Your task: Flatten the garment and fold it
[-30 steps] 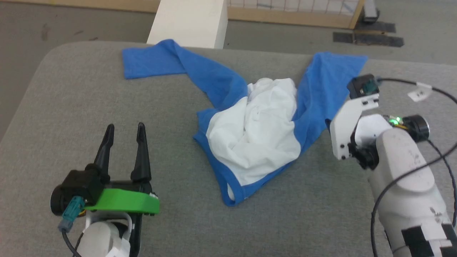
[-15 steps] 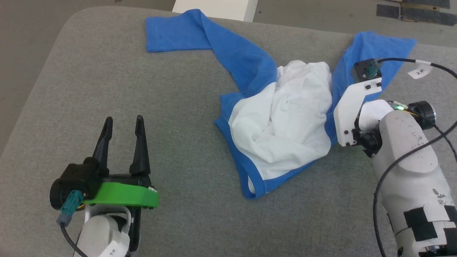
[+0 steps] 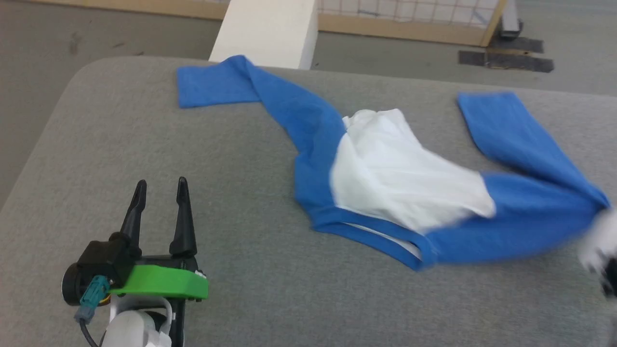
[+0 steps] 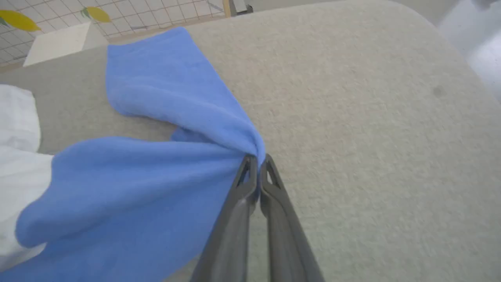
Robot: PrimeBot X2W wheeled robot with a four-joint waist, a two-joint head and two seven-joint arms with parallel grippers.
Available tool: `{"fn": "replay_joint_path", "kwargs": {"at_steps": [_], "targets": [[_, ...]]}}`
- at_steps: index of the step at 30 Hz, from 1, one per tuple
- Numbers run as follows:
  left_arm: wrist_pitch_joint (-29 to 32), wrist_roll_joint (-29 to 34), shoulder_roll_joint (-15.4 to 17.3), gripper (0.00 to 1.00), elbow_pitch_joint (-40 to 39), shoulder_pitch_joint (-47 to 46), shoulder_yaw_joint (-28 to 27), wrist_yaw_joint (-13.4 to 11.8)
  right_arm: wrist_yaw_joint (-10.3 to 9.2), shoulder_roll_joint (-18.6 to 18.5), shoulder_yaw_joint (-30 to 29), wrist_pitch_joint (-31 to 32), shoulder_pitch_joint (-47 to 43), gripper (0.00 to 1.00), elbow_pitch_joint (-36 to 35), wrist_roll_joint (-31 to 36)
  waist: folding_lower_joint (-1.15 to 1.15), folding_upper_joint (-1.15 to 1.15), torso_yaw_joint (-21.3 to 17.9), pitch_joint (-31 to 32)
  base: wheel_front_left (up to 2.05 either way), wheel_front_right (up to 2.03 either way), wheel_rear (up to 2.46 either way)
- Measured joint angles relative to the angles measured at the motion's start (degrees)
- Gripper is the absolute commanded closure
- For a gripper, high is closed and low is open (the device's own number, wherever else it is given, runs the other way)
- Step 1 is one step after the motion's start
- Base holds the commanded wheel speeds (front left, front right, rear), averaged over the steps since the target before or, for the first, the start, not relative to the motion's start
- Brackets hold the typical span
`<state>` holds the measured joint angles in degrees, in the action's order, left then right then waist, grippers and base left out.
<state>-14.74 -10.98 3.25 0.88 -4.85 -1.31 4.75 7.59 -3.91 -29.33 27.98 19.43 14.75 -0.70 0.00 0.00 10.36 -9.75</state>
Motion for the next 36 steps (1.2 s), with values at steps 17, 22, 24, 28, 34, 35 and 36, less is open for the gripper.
{"fn": "replay_joint_path", "kwargs": {"at_steps": [17, 22, 24, 28, 34, 35, 36], "targets": [[1.2, -4.9, -0.1, 0.00, 4.9, 0.0, 0.5, -0.4, -0.01, 0.9, -2.7, -17.0, -11.8, 0.00, -10.9, -11.5, 0.00, 0.00, -5.3, 4.0, 0.00, 0.00, 0.00], [13.0, -9.6, -0.1, 0.00, 11.6, -12.2, 2.0, -0.9, -0.01, 1.0, 4.4, -22.9, -12.2, 0.00, -10.3, -14.8, 0.00, 0.00, -7.2, 3.0, 0.00, 0.00, 0.00], [19.1, -9.9, -0.1, 0.00, 15.0, -17.5, 2.5, -1.6, -0.01, 1.0, 6.8, -23.7, -12.4, 0.00, -9.9, -15.3, 0.00, 0.00, -8.0, 2.2, 0.00, 0.00, 0.00], [34.1, -11.4, 0.3, 0.00, 23.6, -27.3, 3.9, -4.3, -0.01, 1.1, 9.8, -24.6, -12.4, 0.00, -9.6, -15.9, 0.00, 0.00, -10.1, -0.2, 0.00, 0.00, 0.00], [47.8, -10.8, 2.4, 0.00, 31.2, -34.9, 6.4, -5.9, -0.01, 1.0, 10.5, -26.0, -12.0, 0.00, -8.7, -16.3, 0.00, 0.00, -13.7, -4.1, 0.00, 0.00, 0.00], [48.7, -10.6, 2.7, 0.00, 31.8, -35.5, 6.7, -5.9, -0.01, 1.0, 10.6, -26.2, -11.9, 0.00, -8.4, -16.4, 0.00, 0.00, -14.4, -4.8, 0.00, 0.00, 0.00], [49.2, -10.5, 3.1, 0.00, 32.2, -35.7, 6.7, -6.1, -0.01, 1.0, 10.7, -26.4, -11.9, 0.00, -8.1, -16.5, 0.00, 0.00, -14.9, -5.4, 0.00, 0.00, 0.00]]}}
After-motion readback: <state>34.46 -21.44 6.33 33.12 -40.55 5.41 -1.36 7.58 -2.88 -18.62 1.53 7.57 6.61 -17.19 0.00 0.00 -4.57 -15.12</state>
